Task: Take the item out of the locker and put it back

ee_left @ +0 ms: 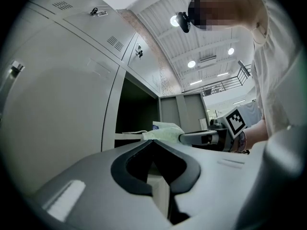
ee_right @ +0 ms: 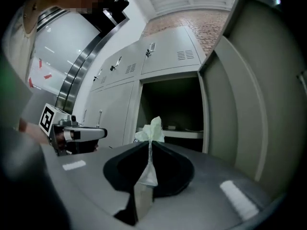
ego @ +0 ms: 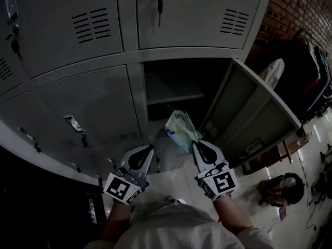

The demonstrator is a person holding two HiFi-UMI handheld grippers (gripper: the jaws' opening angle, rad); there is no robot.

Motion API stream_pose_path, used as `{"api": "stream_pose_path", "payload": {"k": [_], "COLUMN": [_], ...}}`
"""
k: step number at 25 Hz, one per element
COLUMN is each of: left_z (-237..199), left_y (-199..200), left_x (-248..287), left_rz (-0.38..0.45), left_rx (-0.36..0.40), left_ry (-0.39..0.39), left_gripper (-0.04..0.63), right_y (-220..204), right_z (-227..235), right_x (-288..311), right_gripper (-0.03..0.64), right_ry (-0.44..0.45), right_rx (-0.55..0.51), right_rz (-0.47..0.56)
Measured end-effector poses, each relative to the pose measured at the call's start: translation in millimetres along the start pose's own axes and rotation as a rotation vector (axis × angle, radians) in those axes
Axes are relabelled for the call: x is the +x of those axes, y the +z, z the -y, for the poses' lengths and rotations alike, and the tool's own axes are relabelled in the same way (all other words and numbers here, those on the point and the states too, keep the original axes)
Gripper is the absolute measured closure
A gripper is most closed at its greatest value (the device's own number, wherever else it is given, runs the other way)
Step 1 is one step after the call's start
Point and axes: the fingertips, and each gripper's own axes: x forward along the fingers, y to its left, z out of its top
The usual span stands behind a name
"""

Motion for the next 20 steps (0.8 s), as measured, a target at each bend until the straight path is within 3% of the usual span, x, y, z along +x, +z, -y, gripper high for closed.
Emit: {"api": "stream_pose_path", "payload": {"k": [9,20], "left_z": [48,133], "left_y": [-11,-4], "left_x": [-42,-90], "left_rz": [-0.033,-0.021], "left_rx": [-0.03,-0.019], "left_ry": [-0.068,-0.024], "left_gripper": [0.626,0.626], "right_y": [-7,-11], "right_z": [-40,-75], "right_x": [-44,-135], "right_gripper": [0.6,0.6], "right_ry": [-0.038,-0.003], "right_rx": [0.037,0.026], "right_rz": [-0.011,0.009]}}
